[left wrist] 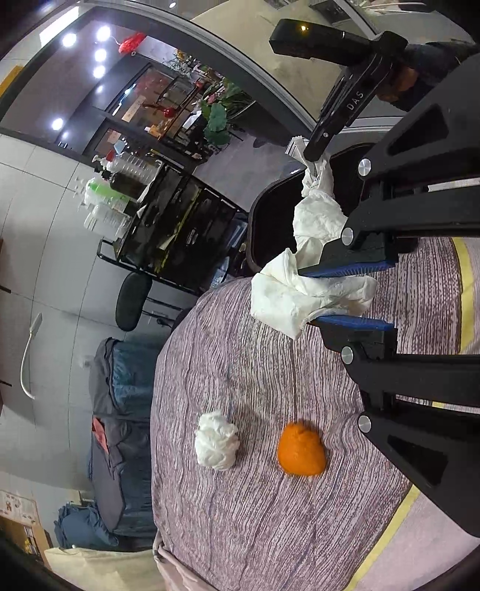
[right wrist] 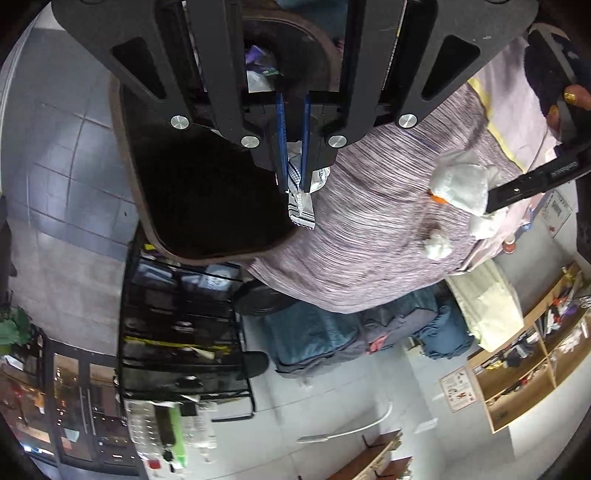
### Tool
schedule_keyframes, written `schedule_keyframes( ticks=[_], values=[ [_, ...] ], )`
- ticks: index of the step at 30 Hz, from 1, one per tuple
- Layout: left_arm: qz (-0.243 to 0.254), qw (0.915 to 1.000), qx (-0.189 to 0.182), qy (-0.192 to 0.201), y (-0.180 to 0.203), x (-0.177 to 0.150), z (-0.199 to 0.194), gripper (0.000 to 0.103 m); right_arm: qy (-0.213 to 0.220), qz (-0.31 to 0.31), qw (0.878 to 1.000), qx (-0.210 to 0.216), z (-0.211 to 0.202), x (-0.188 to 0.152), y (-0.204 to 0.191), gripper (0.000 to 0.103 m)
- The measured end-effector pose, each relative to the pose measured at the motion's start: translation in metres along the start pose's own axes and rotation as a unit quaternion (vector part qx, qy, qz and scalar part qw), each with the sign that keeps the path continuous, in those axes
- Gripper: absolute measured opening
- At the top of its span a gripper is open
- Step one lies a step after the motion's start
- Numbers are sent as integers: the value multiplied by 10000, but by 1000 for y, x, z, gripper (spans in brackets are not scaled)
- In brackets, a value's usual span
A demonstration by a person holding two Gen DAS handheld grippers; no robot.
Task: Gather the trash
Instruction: 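Drop the striped paper into the bin with the right tool while the left tool carries the cloth, then lower the white cloth into the bin and open the left tool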
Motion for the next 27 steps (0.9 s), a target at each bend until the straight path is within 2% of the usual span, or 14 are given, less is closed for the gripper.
schedule_keyframes(
  ticks=[9, 12, 13, 14, 27],
  values=[
    [249, 9995, -117, -172, 27, -5, 15, 18, -335, 335, 9980, -408, 20, -24, 34, 9],
    [331, 9991, -132, -227, 34, -6, 20, 19, -436, 460, 9968, -489, 27, -31, 43, 34],
    [354, 9990, -136, -247, 36, -6, 21, 19, -432, 531, 9963, -518, 27, -33, 47, 48],
    [381, 9988, -145, -277, 39, -7, 24, 18, -414, 591, 9959, -550, 27, -34, 49, 53],
    [1033, 9910, -302, -797, 90, -16, 68, 19, -60, 902, 9912, -963, 10, -23, 77, 55]
  ],
)
Point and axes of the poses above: each gripper's, at about its wrist camera, not at the fingertips, and z roughly the way its jaws point, y to its right, x to its top, the point moved 1 cm from there along z, roughly the way its jaws point, and after that the axes turned 6 degrees about z, right-handed, at the moved point
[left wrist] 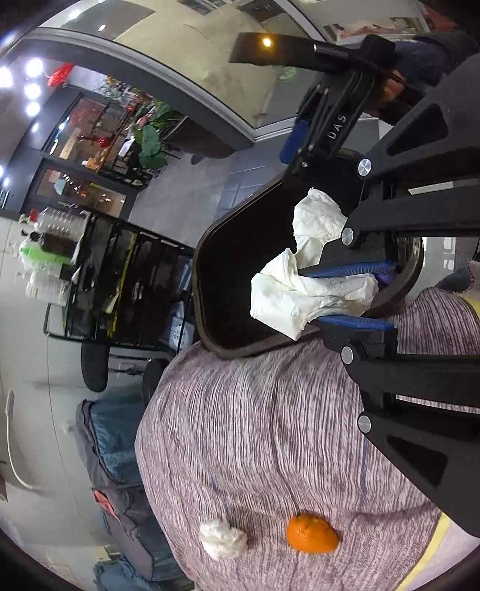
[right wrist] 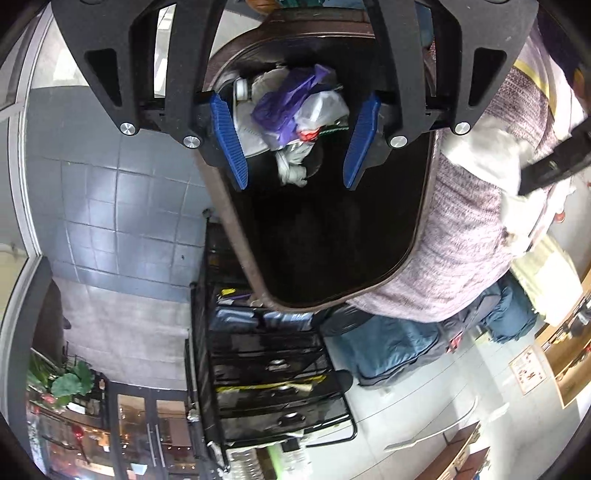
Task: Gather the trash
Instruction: 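Lower the white cloth into the bin and open the left tool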
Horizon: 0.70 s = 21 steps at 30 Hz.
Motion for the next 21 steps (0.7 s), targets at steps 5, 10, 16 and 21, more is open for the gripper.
schedule_keyframes(
  ticks=[5, 10, 16, 21],
  values=[
    [198, 9997, -18, -145, 15, 3, 15, 18, 102, 122, 9998, -86, -4, 5, 9, 57],
    [335, 9990, -58, -285, 25, 4, 26, 19, 169, 214, 9994, -205, -6, 9, 19, 59],
    [501, 9979, -106, -401, 36, 3, 38, 21, 239, 303, 9988, -314, -7, 10, 26, 64],
    [697, 9970, -50, -344, 42, 1, 41, 57, 262, 344, 9984, -354, -7, 12, 29, 66]
  ],
)
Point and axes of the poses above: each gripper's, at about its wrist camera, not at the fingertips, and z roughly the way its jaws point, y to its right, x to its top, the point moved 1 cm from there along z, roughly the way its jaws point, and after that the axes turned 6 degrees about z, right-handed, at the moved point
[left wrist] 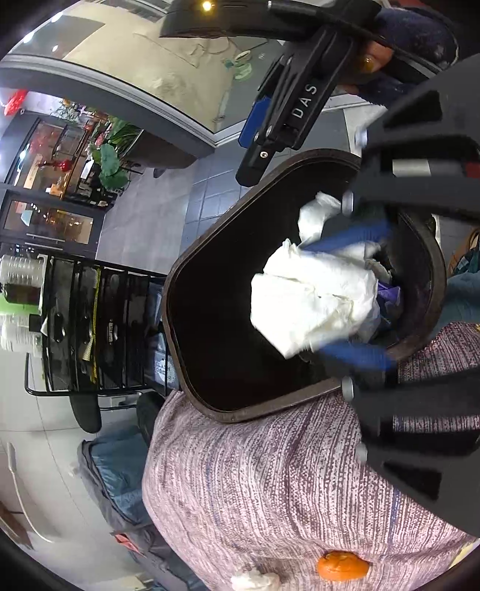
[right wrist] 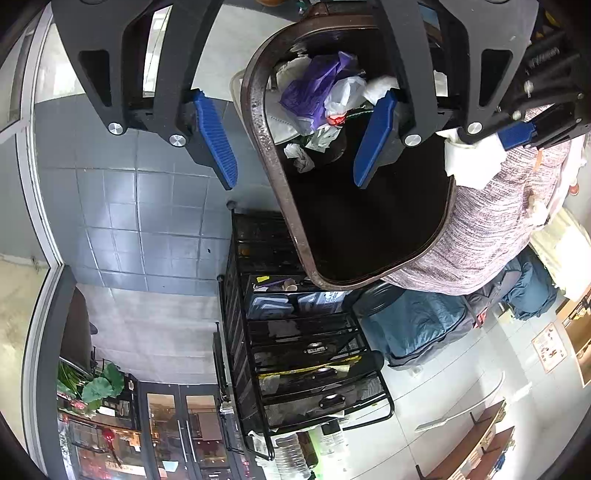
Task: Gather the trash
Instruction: 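Lower the white cloth into the bin and open the left tool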
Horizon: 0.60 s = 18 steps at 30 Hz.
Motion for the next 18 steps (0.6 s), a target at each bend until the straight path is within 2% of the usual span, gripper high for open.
schedule_keyframes(
  ticks=[4, 10, 18],
  values=[
    [82, 9999, 61, 126, 2, 0, -6, 78, -8, 34, 10000, -27, 1, 0, 3, 67],
    [33, 9995, 90, 298, 0, 1, -20, 89, 30, 61, 10000, 4, 1, 0, 1, 73],
    [-180, 9985, 223, 472, -23, -5, -47, 95, 4, -122, 9994, 335, 1, 0, -25, 75]
  ],
)
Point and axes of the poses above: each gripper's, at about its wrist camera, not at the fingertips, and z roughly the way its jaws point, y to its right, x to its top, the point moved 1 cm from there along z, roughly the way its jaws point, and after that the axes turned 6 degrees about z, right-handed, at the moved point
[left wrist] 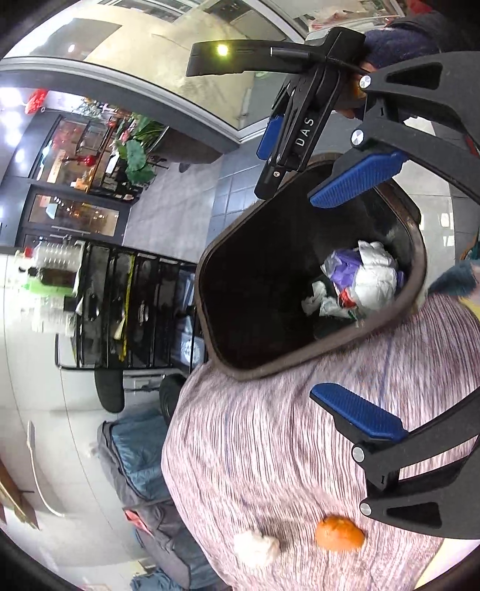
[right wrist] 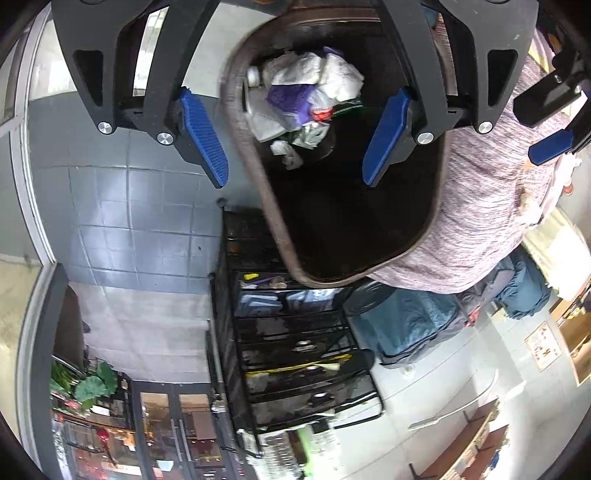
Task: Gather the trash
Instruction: 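Grasp the orange peel with the left tool while the right tool grasps the white tissue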
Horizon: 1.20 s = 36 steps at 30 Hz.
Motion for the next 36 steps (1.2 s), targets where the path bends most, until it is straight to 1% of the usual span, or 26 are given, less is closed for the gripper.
schedule_keyframes(
  ticks=[5, 8, 10, 14, 17, 20, 24, 27, 29, 30, 31, 32, 33, 34, 35, 36],
  values=[
    [-169, 9994, 306, 24, -34, -6, -17, 97, -116, -412, 9979, 495, 4, -1, -42, 76],
    [-351, 9979, 546, -22, -65, -15, -25, 97, -164, -697, 9944, 783, 5, -2, -72, 76],
    [-530, 9959, 722, -93, -89, -22, -29, 97, -227, -847, 9910, 1009, 6, -4, -92, 76],
    [-925, 9904, 1006, -230, -137, -35, -36, 97, -321, -1108, 9851, 1277, 9, -6, -126, 76],
    [-1139, 9867, 1098, -386, -167, -43, -35, 97, -381, -1330, 9794, 1473, 11, -8, -153, 76],
    [-1231, 9831, 1162, -704, -192, -48, -25, 97, -414, -1510, 9741, 1633, 10, -8, -174, 76],
    [-1298, 9804, 1069, -1027, -214, -50, -8, 94, -419, -1744, 9672, 1799, 9, -8, -201, 76],
    [-1298, 9790, 986, -1226, -221, -49, 5, 92, -442, -1894, 9630, 1866, 10, -10, -218, 76],
    [-1320, 9768, 950, -1390, -225, -51, 14, 87, -466, -1984, 9605, 1897, 12, -10, -228, 76],
    [-1325, 9754, 883, -1523, -226, -51, 20, 80, -486, -2021, 9592, 1914, 14, -10, -233, 76],
    [-1315, 9745, 865, -1600, -227, -52, 24, 78, -504, -2055, 9582, 1925, 15, -10, -237, 76],
    [-1310, 9739, 902, -1618, -228, -53, 25, 78, -521, -2105, 9569, 1932, 18, -10, -242, 76],
    [-1338, 9735, 933, -1601, -229, -53, 25, 73, -537, -2143, 9558, 1938, 20, -10, -245, 76],
    [-1355, 9737, 959, -1561, -230, -53, 23, 64, -570, -2200, 9543, 1943, 23, -10, -250, 76],
    [-1383, 9741, 990, -1487, -232, -53, 20, 58, -607, -2245, 9528, 1950, 26, -10, -255, 76],
    [-1462, 9748, 932, -1407, -234, -54, 17, 57, -640, -2279, 9516, 1959, 29, -11, -259, 76]
  ],
)
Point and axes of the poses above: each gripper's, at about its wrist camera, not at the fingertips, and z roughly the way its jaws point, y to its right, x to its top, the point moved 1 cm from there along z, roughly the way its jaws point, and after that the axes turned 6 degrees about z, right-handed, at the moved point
